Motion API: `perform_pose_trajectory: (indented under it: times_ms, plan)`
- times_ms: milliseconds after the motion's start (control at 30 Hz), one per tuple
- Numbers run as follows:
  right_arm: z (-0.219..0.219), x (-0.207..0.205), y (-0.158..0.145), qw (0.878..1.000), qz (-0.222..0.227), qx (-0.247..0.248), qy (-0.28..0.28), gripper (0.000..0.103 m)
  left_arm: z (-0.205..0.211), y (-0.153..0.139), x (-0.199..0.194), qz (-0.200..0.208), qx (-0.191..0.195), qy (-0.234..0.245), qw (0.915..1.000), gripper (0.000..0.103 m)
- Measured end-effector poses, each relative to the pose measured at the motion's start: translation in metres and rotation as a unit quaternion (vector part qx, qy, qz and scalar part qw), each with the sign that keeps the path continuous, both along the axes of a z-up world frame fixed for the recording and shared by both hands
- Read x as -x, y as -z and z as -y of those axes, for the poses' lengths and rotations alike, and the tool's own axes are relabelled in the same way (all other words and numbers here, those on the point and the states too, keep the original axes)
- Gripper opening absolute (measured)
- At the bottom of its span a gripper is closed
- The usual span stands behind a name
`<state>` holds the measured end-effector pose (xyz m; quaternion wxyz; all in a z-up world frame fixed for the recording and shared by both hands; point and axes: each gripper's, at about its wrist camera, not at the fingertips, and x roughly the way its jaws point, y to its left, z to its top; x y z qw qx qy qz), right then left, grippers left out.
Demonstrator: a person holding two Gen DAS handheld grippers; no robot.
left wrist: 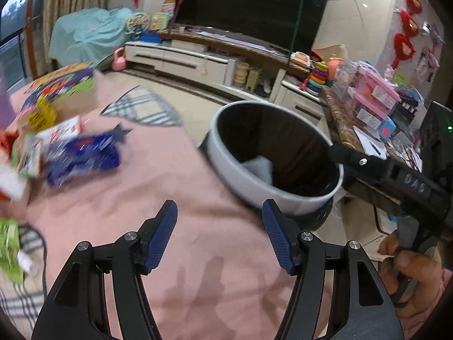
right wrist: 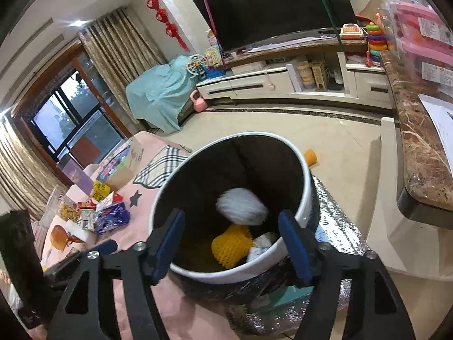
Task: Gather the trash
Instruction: 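Move both open tools back to the table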
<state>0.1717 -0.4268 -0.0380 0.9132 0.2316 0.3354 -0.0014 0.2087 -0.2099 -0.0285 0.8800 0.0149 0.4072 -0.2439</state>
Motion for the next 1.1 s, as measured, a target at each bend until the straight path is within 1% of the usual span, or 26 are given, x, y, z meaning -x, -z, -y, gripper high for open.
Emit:
perform_pose_trajectory:
  times_ms: [167,400,633,800,967,1100]
  plan:
    - [-0.018,0.003,-0.003,1.0,0.005,-0.003,-0.017,0.077,-0.033,0.007,0.009,-0.012,0.006,-0.032,0.9994,0.063]
    - [-0.051,0.007,-0.003,0.999,0.007,-0.004,-0.046,0.079,-0.076,0.015,0.026,-0.031,0.03,-0.071,0.9965,0.064]
    - [-0.089,0.007,0.004,0.997,0.002,-0.006,-0.081,0.085,-0.119,0.019,0.041,-0.037,0.039,-0.107,0.9928,0.067]
    - [-0.115,0.002,0.01,0.994,-0.006,-0.008,-0.107,0.089,-0.151,0.021,0.048,-0.039,0.046,-0.146,0.9875,0.07]
    - [-0.145,0.0,0.017,0.991,-0.013,-0.003,-0.131,0.091,-0.183,0.027,0.051,-0.044,0.045,-0.192,0.9793,0.073]
    - [-0.159,-0.004,0.022,0.989,-0.02,-0.003,-0.143,0.092,-0.206,0.032,0.053,-0.048,0.051,-0.217,0.9736,0.074]
